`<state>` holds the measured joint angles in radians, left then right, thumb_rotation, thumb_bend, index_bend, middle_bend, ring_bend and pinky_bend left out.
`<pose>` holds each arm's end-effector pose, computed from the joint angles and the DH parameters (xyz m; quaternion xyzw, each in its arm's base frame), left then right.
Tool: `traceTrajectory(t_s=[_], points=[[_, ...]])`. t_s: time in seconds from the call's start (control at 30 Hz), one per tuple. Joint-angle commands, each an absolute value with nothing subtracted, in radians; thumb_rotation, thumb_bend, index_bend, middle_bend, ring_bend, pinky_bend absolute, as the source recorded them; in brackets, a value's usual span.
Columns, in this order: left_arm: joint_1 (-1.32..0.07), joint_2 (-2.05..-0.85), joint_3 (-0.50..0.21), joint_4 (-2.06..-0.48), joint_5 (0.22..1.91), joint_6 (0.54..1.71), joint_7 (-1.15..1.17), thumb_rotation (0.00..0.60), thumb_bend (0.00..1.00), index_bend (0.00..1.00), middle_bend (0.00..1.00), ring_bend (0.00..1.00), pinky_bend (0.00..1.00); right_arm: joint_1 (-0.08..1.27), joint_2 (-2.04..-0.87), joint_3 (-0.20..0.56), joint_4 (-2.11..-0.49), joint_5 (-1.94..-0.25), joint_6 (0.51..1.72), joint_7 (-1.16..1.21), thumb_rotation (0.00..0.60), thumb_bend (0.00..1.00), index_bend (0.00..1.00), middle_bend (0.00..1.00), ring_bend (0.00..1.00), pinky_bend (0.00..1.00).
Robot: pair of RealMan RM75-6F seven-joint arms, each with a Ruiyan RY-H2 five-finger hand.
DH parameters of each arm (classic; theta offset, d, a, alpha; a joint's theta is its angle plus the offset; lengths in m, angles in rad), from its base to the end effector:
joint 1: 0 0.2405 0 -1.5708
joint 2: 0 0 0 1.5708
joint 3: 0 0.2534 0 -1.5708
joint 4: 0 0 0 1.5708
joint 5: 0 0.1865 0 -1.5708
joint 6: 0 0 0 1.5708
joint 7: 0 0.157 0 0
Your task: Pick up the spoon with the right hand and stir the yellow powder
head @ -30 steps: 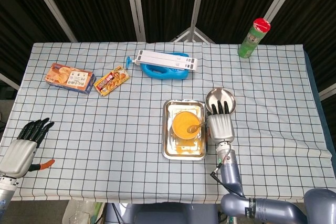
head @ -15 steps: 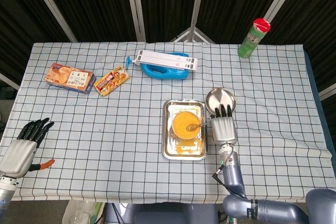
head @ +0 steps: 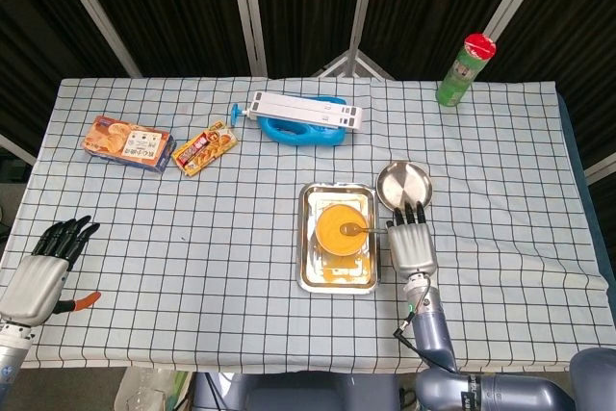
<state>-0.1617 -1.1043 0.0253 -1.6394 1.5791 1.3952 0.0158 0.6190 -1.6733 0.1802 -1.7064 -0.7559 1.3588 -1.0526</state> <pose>-0.2817 0.1971 0.1533 -0.6644 -0.3896 -0.3703 0.5193 -0.1691 -0.2988 -0.0026 0.7033 -0.3595 0.2102 0.5761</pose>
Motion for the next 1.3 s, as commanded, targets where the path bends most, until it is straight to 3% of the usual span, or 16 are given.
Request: traceTrajectory(t_s=[0.03, 0.23, 0.43, 0.57, 0.73, 1.3], points=[[-0.162, -1.104, 0.025, -1.639, 1.578, 1.395, 0.016, 0.6, 0.0, 0.0, 0.0, 0.0, 0.0, 0.618, -1.669, 0.174, -1.717, -0.761, 1.362, -1.05, 0.6, 0.48, 0.39, 0.18, 0.0, 0.0], [-0.162, -1.104, 0.024, -1.64, 1.578, 1.396, 0.017, 0.6, 0.0, 0.0, 0.0, 0.0, 0.0, 0.619, -1.666, 0.179, -1.722, -0.777, 1.366, -1.025, 0.6, 0.48, 0.38, 0.18, 0.0, 0.0], [-0.162, -1.104, 0.024, -1.641, 1.577, 1.394, 0.016, 0.6, 0.0, 0.0, 0.0, 0.0, 0.0, 0.624, -1.661, 0.194, -1.717, -0.798, 1.365, -0.991, 0.6, 0.48, 0.23, 0.18, 0.0, 0.0], [-0.163, -1.104, 0.024, -1.641, 1.576, 1.393, 0.016, 0.6, 0.0, 0.0, 0.0, 0.0, 0.0, 0.631, -1.658, 0.2, -1.713, -0.808, 1.362, -0.985, 0.6, 0.48, 0.22, 0.26, 0.01, 0.0], [-0.164, -1.102, 0.025, -1.643, 1.576, 1.391, 0.014, 0.6, 0.0, 0.0, 0.0, 0.0, 0.0, 0.638, -1.667, 0.193, -1.706, -0.825, 1.36, -0.979, 0.6, 0.48, 0.3, 0.39, 0.11, 0.0], [-0.166, -1.1, 0.025, -1.646, 1.573, 1.386, 0.007, 0.6, 0.0, 0.0, 0.0, 0.0, 0.0, 0.657, -1.705, 0.199, -1.656, -0.838, 1.345, -0.957, 0.6, 0.48, 0.42, 0.39, 0.12, 0.0]])
